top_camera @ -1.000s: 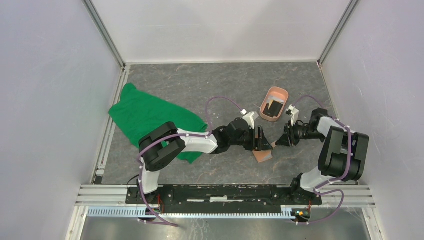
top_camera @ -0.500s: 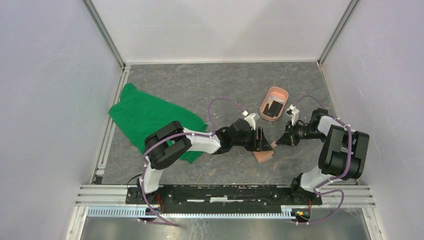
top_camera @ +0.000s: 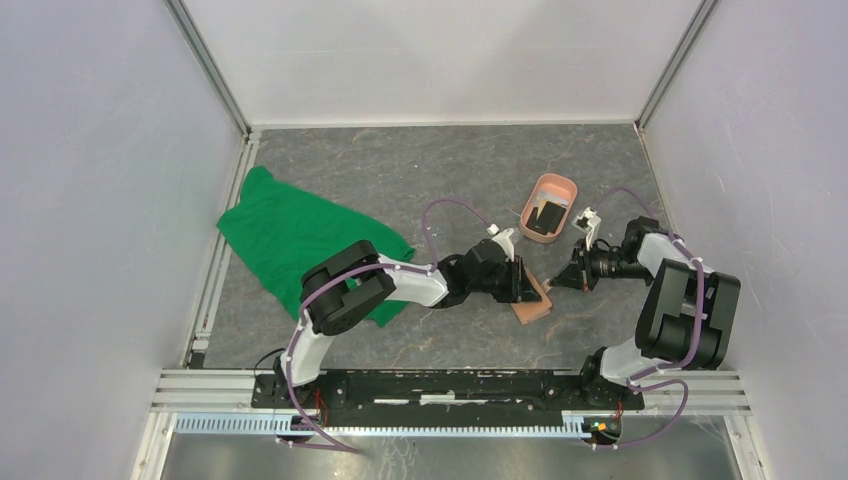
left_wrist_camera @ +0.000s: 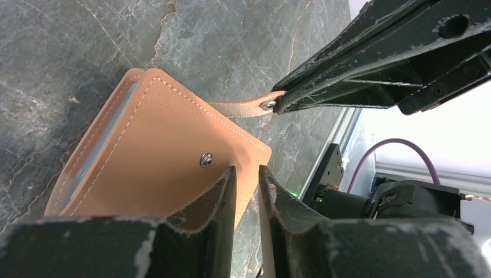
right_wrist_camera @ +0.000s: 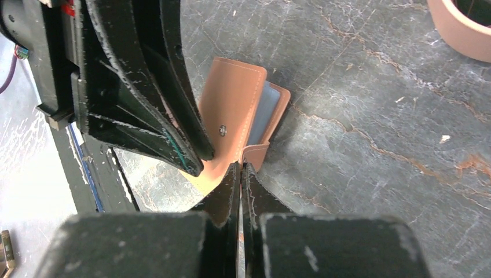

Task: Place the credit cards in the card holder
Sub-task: Close the card holder at the center of the board.

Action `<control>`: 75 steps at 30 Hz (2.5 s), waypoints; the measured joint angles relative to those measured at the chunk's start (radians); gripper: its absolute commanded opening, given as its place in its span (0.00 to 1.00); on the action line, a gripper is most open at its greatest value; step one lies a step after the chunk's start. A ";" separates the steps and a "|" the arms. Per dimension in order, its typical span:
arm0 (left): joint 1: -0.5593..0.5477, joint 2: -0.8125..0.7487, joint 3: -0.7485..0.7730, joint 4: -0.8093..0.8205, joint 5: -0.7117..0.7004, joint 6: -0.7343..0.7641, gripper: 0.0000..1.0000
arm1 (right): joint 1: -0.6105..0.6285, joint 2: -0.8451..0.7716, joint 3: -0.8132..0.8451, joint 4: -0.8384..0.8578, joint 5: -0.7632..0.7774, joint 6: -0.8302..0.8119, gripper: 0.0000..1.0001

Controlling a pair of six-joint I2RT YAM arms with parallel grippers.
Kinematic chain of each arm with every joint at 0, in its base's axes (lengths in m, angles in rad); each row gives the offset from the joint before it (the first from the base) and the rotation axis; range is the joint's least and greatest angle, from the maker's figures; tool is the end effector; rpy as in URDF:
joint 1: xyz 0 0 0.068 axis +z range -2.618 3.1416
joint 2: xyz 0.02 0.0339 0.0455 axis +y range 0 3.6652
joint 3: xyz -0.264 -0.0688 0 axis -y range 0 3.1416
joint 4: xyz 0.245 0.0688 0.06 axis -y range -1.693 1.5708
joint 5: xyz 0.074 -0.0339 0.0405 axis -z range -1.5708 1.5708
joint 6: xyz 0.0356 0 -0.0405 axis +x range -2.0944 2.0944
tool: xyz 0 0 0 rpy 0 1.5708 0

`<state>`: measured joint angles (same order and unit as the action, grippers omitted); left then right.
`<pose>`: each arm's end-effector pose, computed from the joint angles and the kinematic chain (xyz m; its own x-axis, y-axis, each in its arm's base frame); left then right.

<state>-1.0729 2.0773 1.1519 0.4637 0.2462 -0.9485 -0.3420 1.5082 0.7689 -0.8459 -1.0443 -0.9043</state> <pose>0.2028 -0.3912 0.1364 -0.9010 0.0076 -0.4337 0.3846 0.4763 -0.7908 0.2210 -0.0460 0.1644 -0.7241 -0.1615 -0.6706 -0.6290 0.5537 0.5458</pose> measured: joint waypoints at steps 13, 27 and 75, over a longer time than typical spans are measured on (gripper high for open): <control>0.000 0.021 0.010 -0.003 0.000 -0.004 0.20 | 0.128 0.003 0.002 0.012 0.019 -0.008 0.00; 0.029 0.013 -0.019 0.042 0.034 -0.024 0.33 | 0.237 -0.042 -0.031 0.186 0.204 0.177 0.00; 0.089 0.007 0.066 -0.163 0.000 0.084 0.13 | 0.312 -0.091 -0.038 0.116 0.150 0.018 0.00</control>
<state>-0.9840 2.0846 1.2182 0.3008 0.2459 -0.8646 -0.0299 1.4174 0.7311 -0.7300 -0.8948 -0.8860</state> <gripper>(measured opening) 0.140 0.006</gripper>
